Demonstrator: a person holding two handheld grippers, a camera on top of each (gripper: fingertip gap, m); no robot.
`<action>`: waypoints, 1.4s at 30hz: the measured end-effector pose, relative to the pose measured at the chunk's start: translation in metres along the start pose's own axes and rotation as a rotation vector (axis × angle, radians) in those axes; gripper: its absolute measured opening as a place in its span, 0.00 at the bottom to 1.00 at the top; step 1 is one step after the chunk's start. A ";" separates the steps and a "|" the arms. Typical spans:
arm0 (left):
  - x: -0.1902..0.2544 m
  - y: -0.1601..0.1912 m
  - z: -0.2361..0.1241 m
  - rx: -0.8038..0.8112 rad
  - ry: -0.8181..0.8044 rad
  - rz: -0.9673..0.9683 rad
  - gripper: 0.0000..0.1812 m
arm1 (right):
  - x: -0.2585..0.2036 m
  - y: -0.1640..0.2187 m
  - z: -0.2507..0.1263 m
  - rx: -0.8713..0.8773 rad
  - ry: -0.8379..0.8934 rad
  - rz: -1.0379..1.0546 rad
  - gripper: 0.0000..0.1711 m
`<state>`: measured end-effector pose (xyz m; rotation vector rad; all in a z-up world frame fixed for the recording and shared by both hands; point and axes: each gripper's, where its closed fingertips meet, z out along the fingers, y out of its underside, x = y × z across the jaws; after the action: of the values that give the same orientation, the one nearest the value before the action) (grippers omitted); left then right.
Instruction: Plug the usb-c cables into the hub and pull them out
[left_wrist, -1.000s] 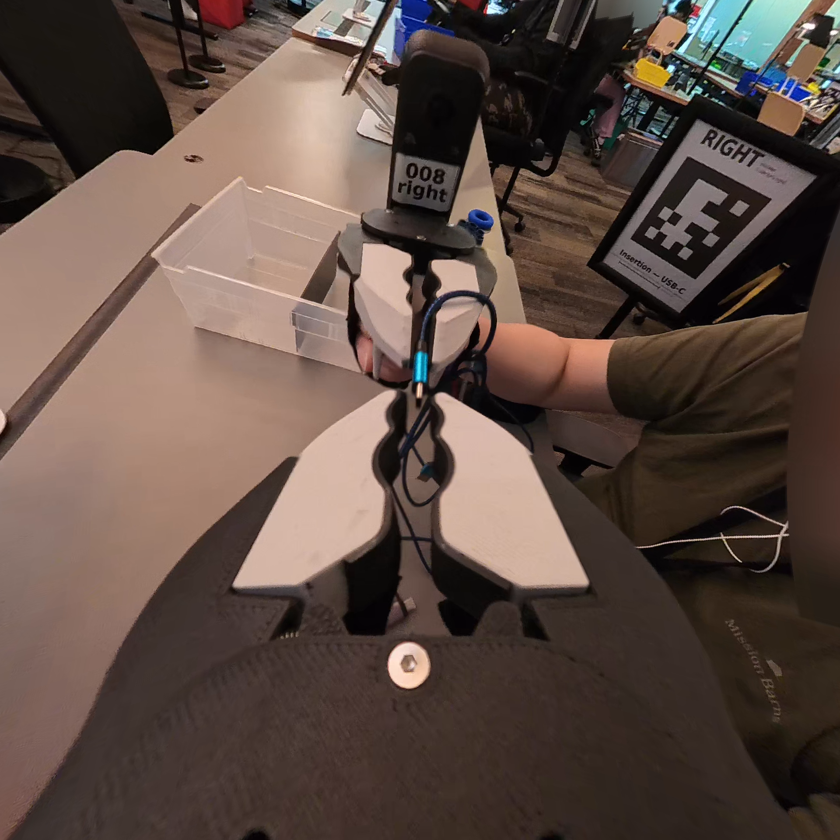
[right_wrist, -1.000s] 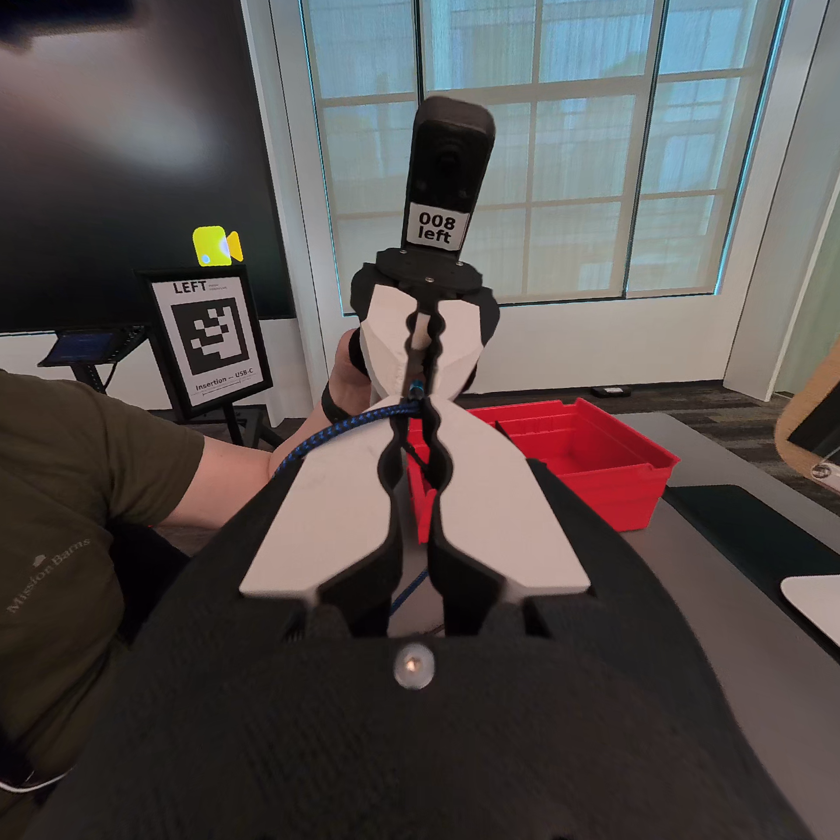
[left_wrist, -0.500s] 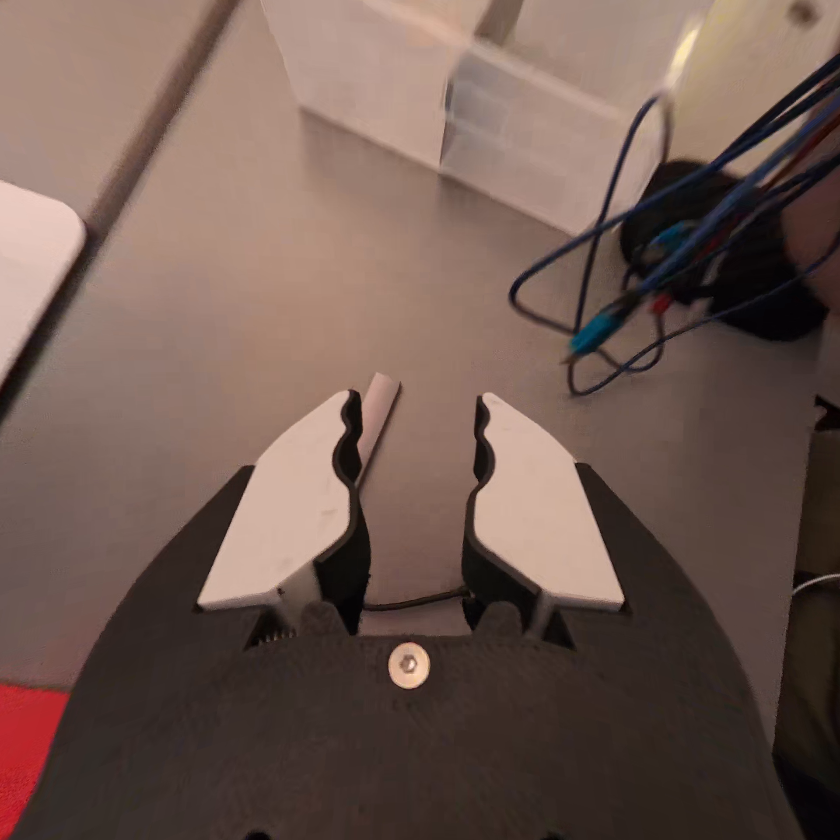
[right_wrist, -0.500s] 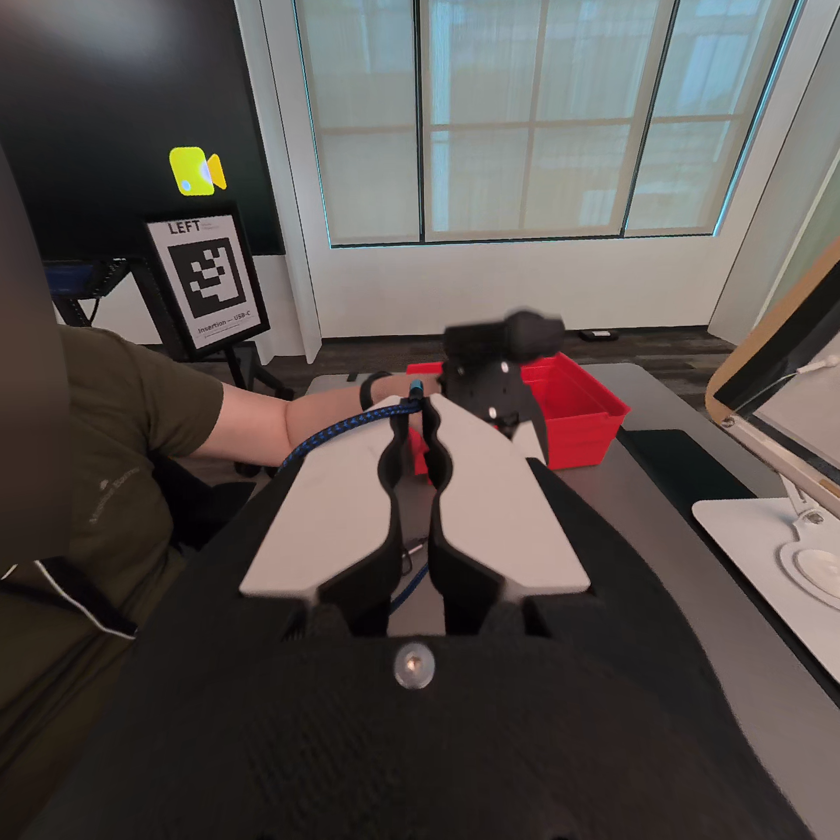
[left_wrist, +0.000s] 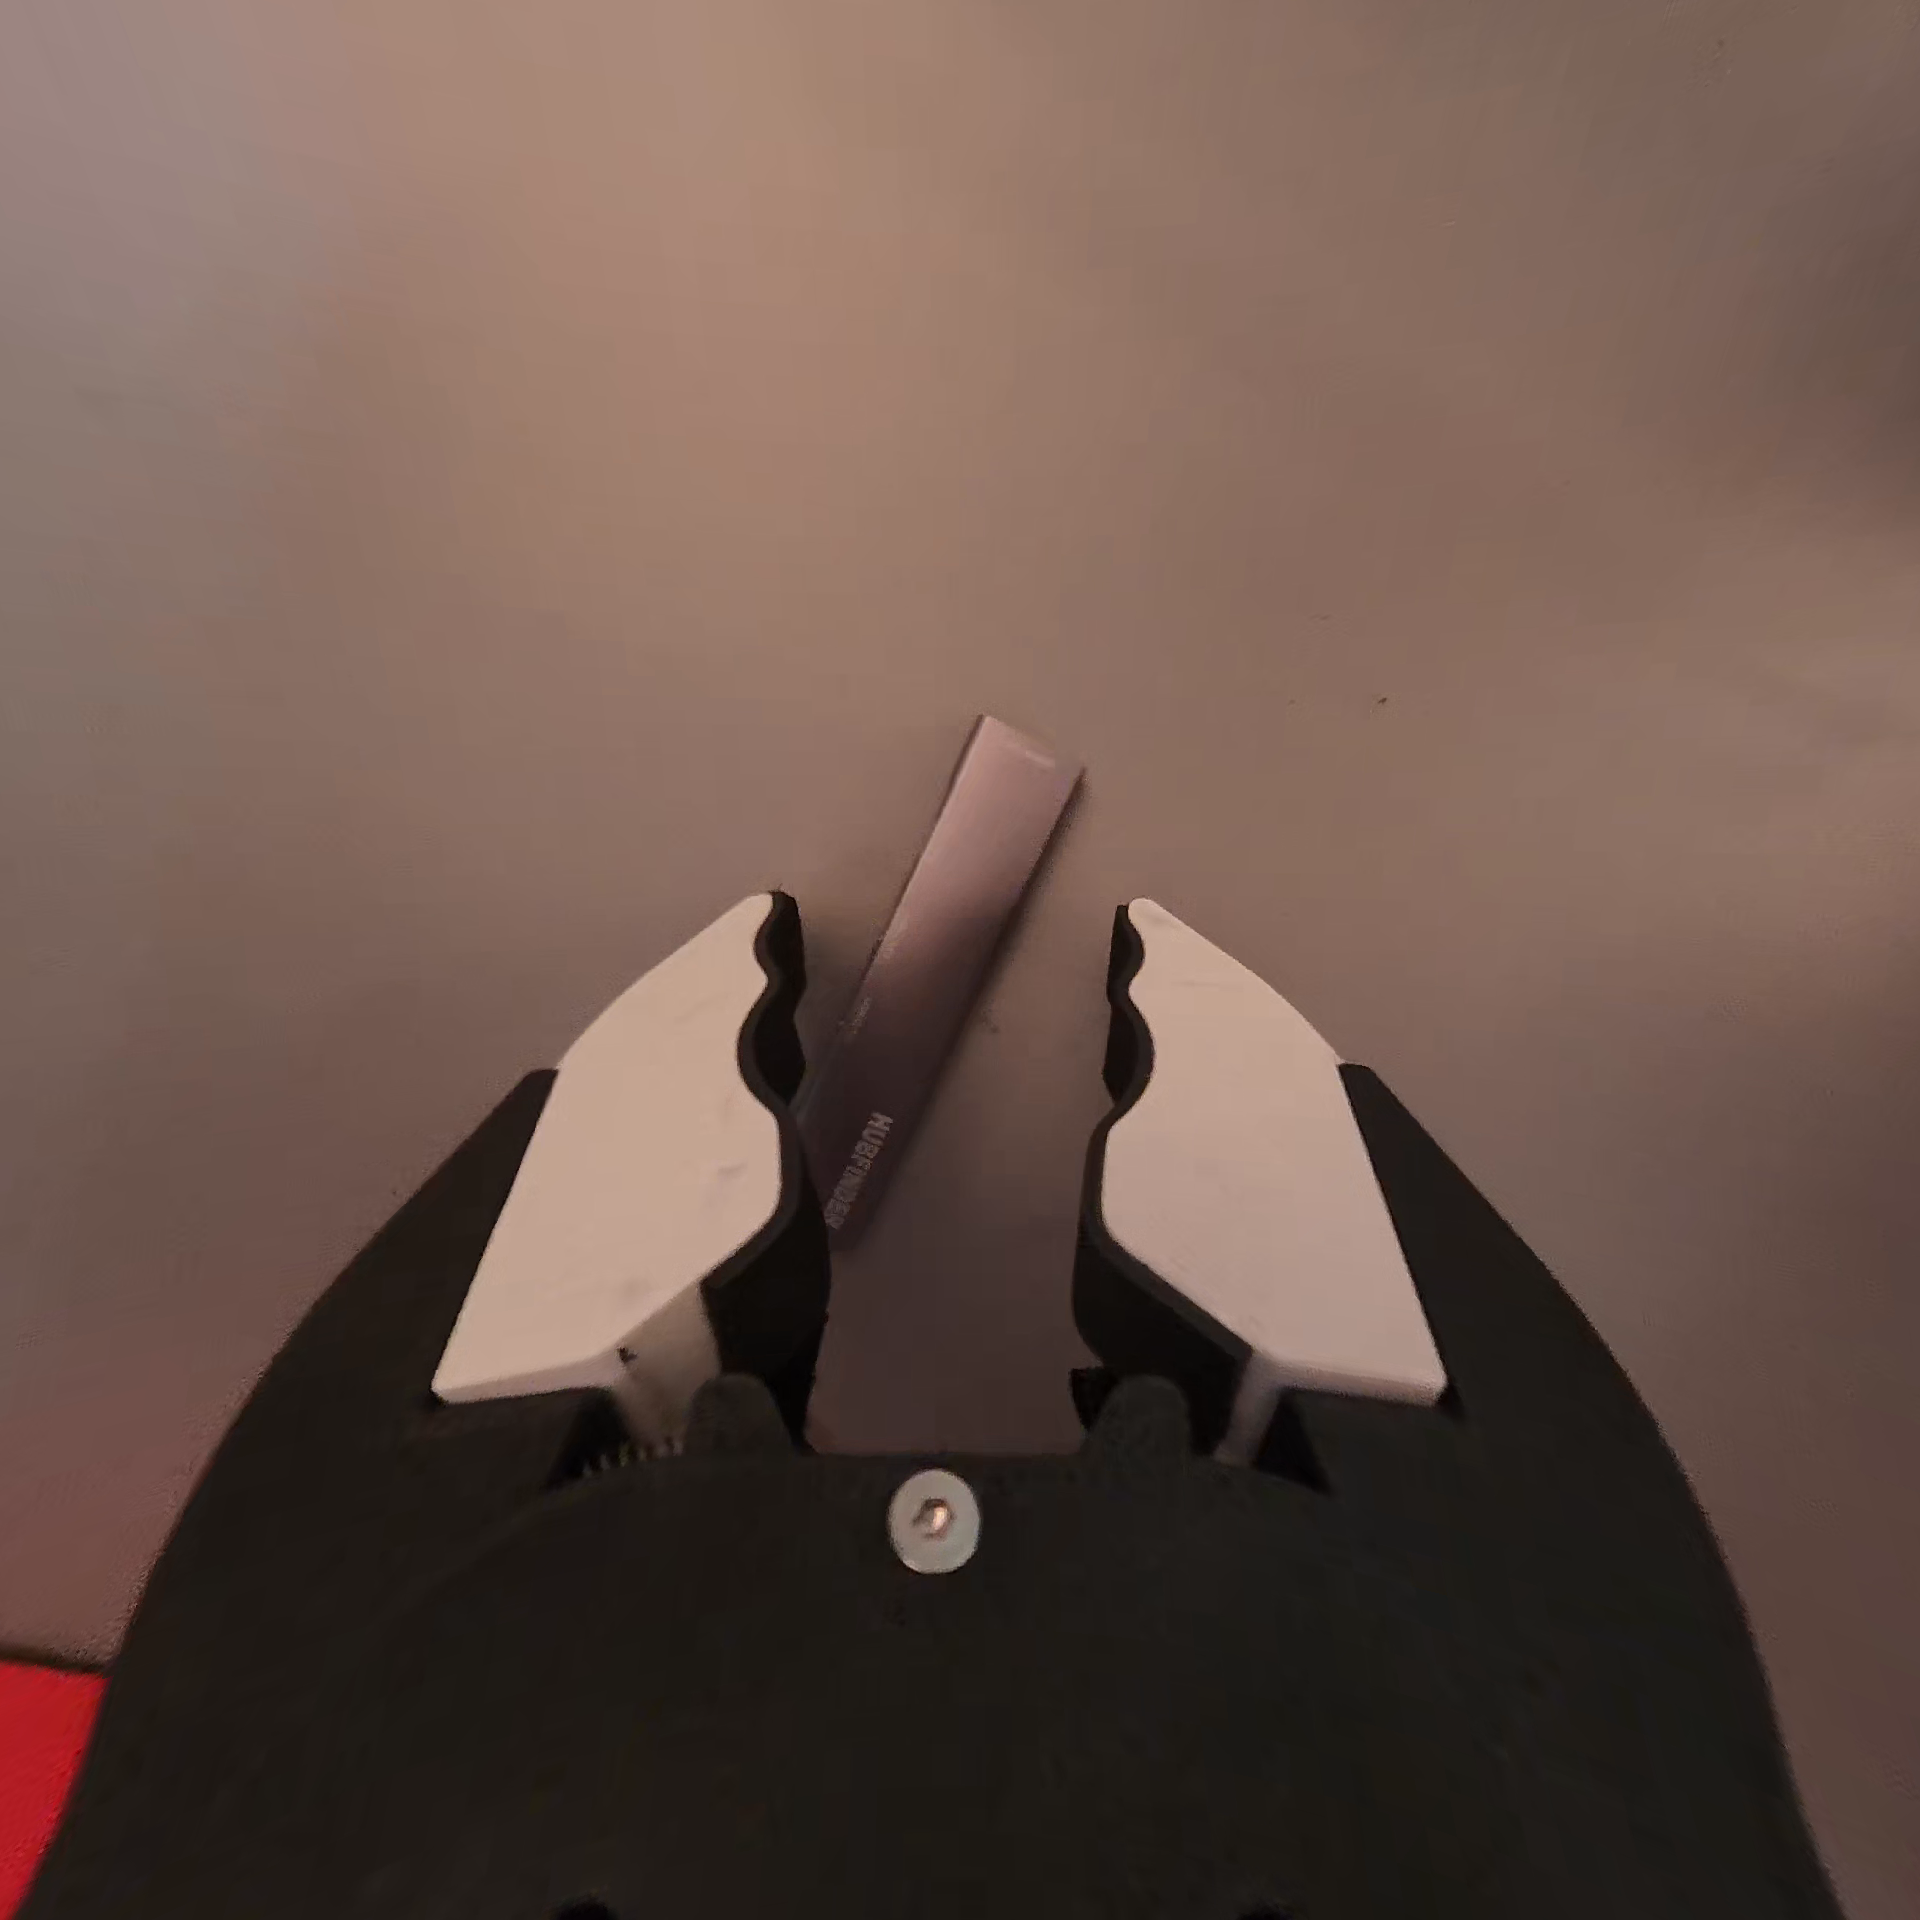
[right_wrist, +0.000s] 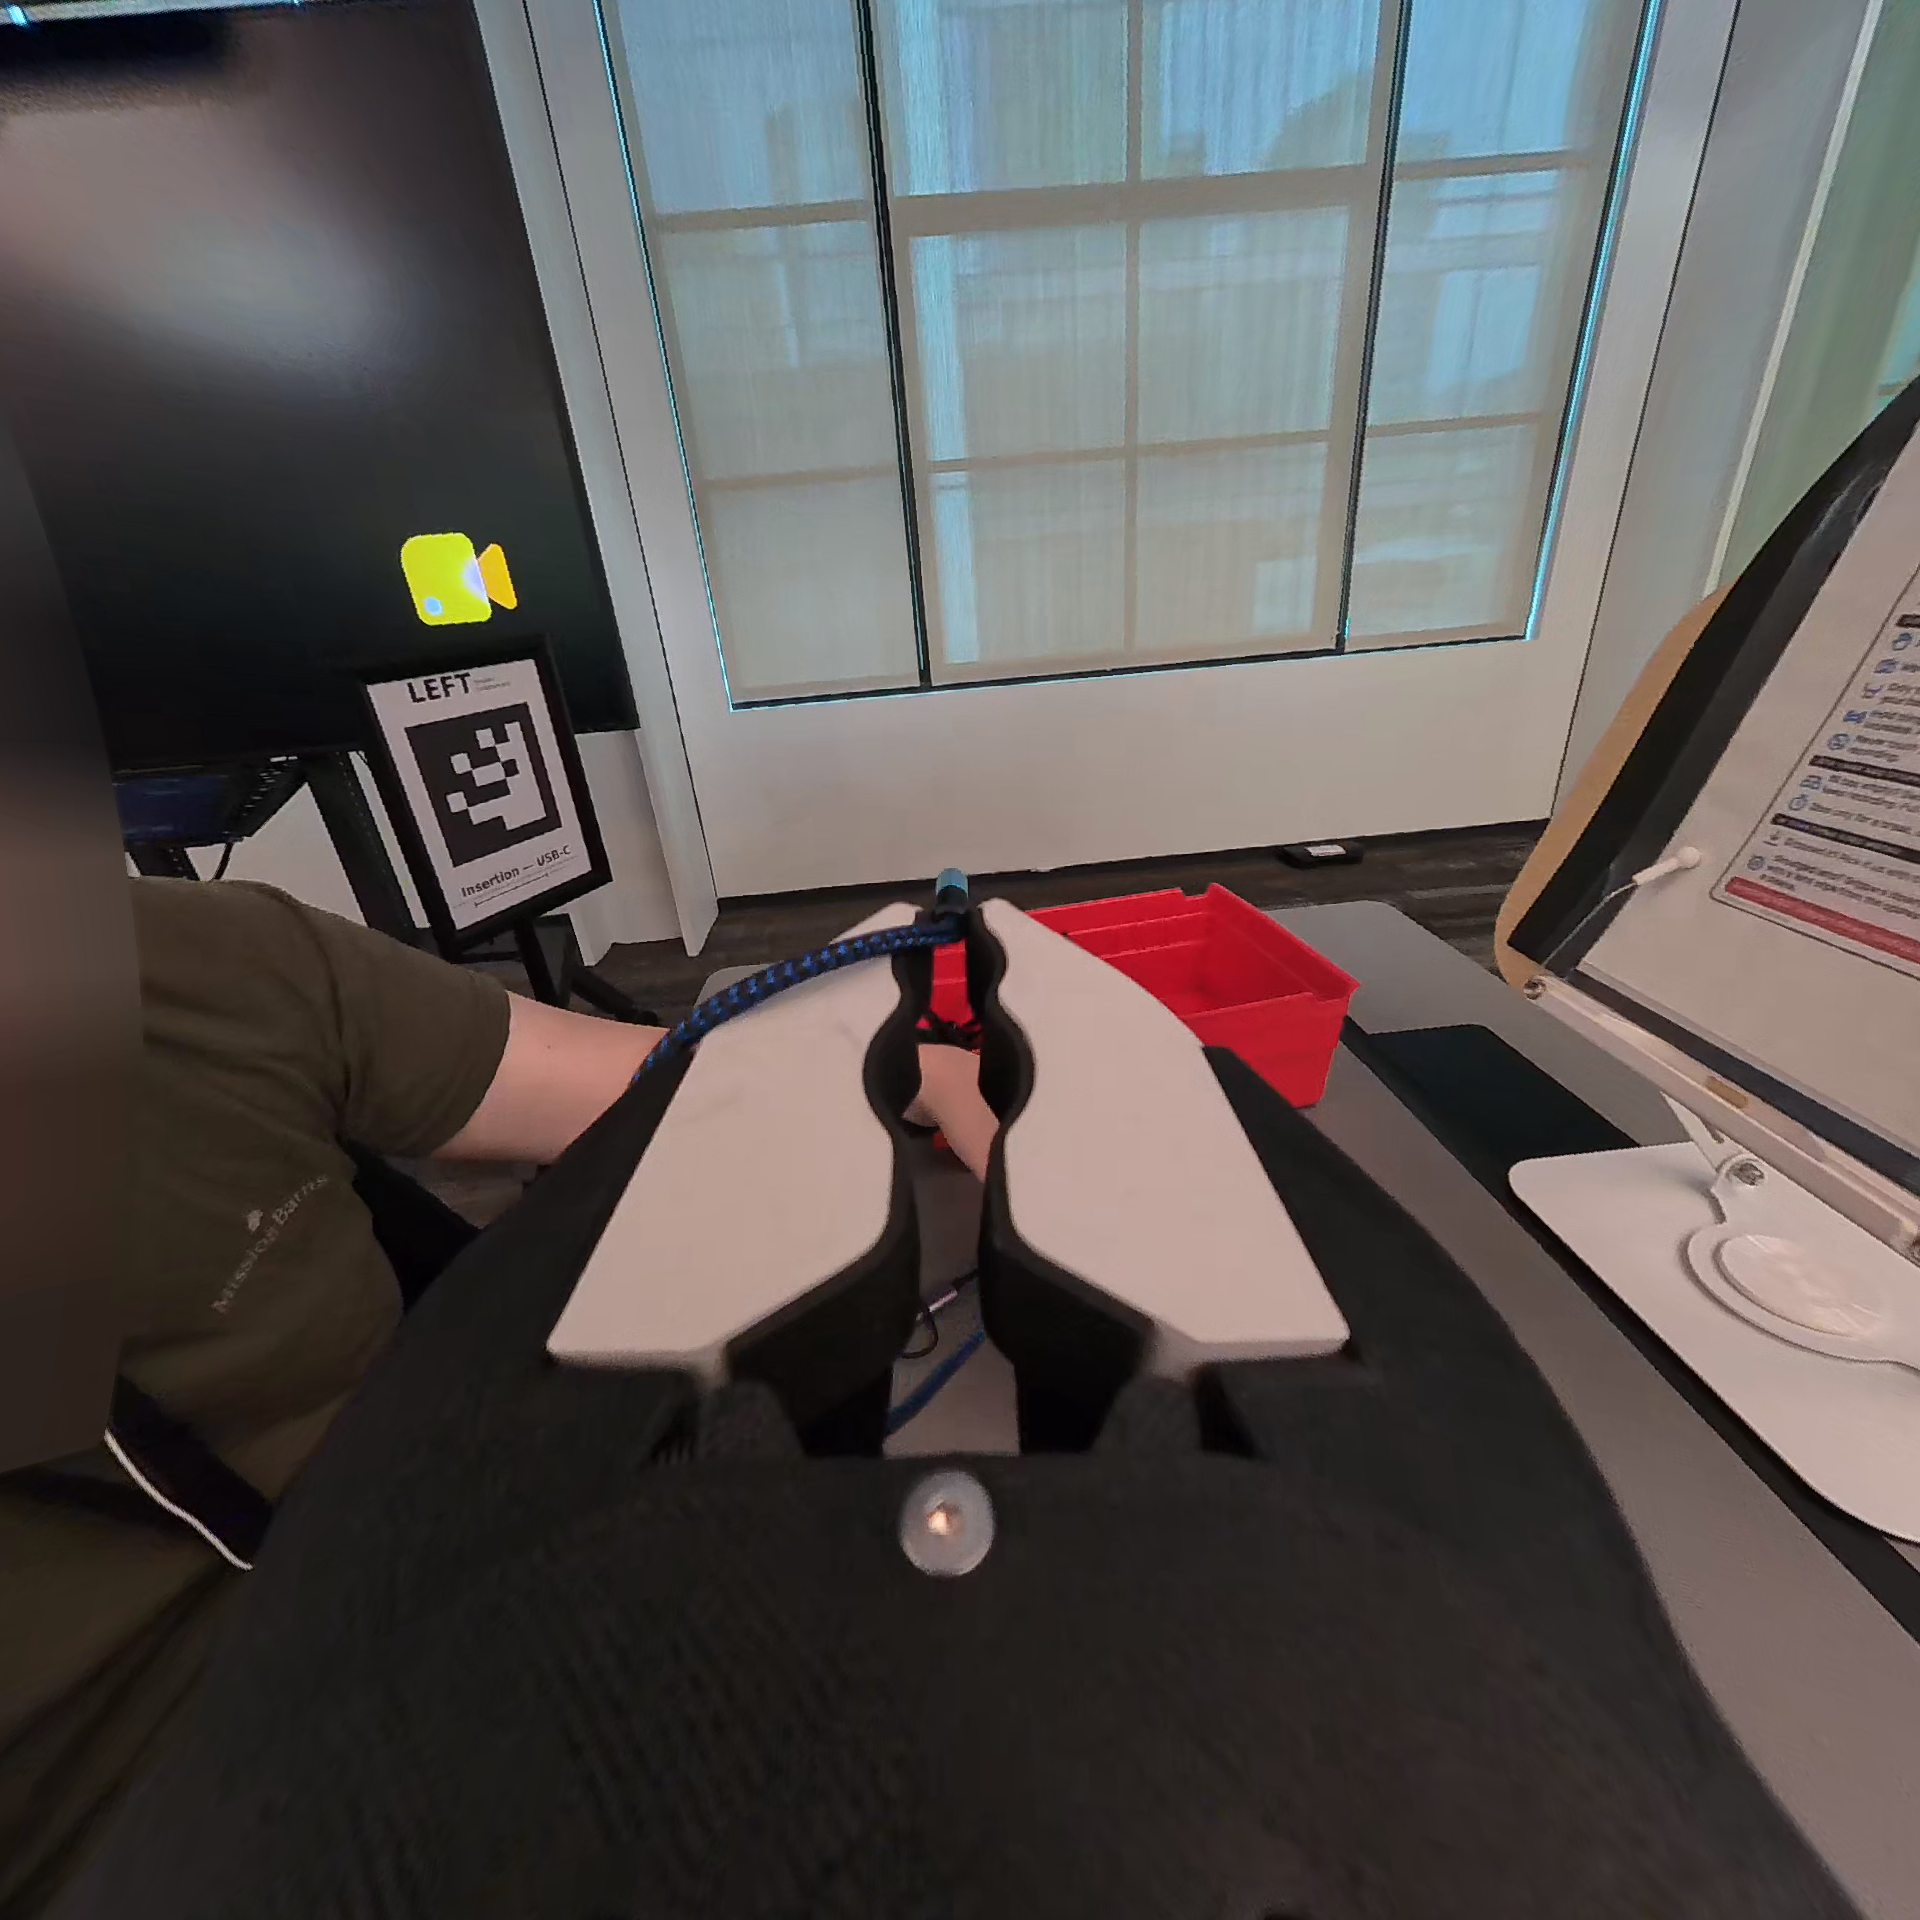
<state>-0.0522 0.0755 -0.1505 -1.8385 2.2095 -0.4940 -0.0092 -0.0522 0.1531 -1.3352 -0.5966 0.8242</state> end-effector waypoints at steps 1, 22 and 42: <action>-0.002 0.003 0.002 -0.017 0.006 -0.017 0.31 | 0.001 0.000 -0.001 0.004 -0.001 0.003 0.04; 0.004 0.018 0.005 -0.139 -0.019 0.065 0.13 | 0.020 0.016 -0.001 -0.050 0.036 0.041 0.04; -0.012 -0.074 -0.204 0.838 -0.796 0.344 0.12 | 0.033 0.042 0.050 -0.258 0.395 -0.069 0.04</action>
<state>-0.0603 0.0986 0.0660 -0.9389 1.3939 -0.4151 -0.0363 0.0054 0.1174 -1.6503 -0.4406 0.4169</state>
